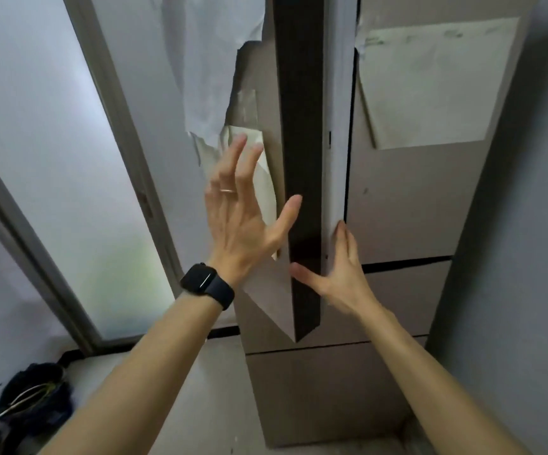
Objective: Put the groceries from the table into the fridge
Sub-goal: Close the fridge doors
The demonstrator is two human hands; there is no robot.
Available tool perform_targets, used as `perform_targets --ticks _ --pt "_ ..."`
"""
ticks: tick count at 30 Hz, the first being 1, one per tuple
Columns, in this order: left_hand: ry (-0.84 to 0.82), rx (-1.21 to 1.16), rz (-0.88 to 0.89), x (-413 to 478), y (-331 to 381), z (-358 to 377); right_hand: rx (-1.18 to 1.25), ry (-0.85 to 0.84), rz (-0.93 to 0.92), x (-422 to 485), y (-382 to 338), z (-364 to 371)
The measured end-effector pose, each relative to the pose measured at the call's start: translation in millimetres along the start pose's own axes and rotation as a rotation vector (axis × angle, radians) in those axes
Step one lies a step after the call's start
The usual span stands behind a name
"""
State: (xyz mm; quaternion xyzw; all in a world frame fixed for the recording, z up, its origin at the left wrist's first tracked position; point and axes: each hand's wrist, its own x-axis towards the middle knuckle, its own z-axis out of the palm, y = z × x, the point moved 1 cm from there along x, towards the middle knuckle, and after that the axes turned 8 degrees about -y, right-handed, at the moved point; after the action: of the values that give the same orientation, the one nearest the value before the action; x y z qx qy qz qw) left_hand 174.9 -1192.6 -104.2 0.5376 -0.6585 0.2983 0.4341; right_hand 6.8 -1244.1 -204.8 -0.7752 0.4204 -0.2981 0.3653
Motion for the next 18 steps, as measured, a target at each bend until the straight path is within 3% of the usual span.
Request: perform_targets --ticks 5,13,18 --pt "-0.082 0.075 0.078 57 26 50 -0.022 -0.032 0.034 34 18 -24" --pt "-0.065 0.06 0.05 86 38 118 -0.062 0.05 -0.014 74 49 -58" --pt "-0.061 0.147 0.016 101 44 155 -0.226 0.197 -0.027 83 76 -70"
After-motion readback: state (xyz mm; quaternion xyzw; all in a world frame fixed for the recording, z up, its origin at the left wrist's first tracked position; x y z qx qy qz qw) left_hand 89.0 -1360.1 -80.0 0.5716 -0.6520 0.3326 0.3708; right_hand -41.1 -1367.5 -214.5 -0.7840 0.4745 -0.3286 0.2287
